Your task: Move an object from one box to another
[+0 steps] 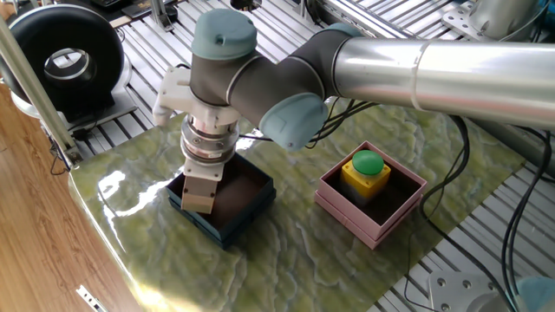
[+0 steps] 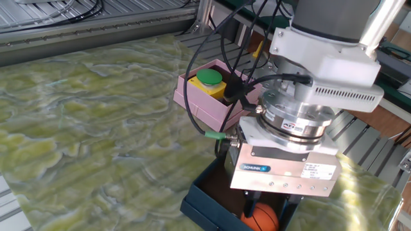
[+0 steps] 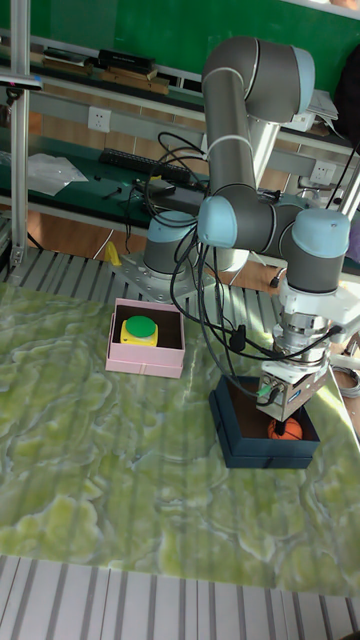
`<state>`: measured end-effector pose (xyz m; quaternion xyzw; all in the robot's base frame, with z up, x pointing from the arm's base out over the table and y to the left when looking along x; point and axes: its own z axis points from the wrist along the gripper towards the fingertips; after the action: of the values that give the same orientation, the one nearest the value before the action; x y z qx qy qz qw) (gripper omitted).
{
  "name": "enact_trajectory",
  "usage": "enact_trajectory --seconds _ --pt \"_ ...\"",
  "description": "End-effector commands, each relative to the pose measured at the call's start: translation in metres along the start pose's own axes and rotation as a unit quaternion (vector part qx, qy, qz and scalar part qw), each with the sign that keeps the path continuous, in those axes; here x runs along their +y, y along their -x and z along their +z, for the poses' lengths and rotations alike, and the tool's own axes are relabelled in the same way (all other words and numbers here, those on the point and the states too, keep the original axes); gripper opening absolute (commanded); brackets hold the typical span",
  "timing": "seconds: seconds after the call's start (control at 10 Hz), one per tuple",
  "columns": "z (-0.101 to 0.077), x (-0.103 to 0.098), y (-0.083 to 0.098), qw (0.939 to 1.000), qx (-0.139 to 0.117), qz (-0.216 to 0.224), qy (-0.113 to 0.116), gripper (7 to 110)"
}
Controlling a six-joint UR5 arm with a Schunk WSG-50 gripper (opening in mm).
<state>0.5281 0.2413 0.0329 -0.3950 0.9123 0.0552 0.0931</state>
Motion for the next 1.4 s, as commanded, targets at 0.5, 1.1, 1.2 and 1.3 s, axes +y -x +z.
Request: enact_trajectory --seconds 0.5,1.1,1.2,1.3 --pt "-0.006 -0.004 0.001 0.9973 -0.018 -0.058 0.041 44" --pt "-0.032 -0.001 -0.010 0.9991 0.009 0.001 0.041 7" --pt "-0.035 0.001 -0.012 0.9988 0.012 0.001 0.047 7" --pt "-0.036 0.001 -0.014 0.9985 0.016 0.000 0.052 7"
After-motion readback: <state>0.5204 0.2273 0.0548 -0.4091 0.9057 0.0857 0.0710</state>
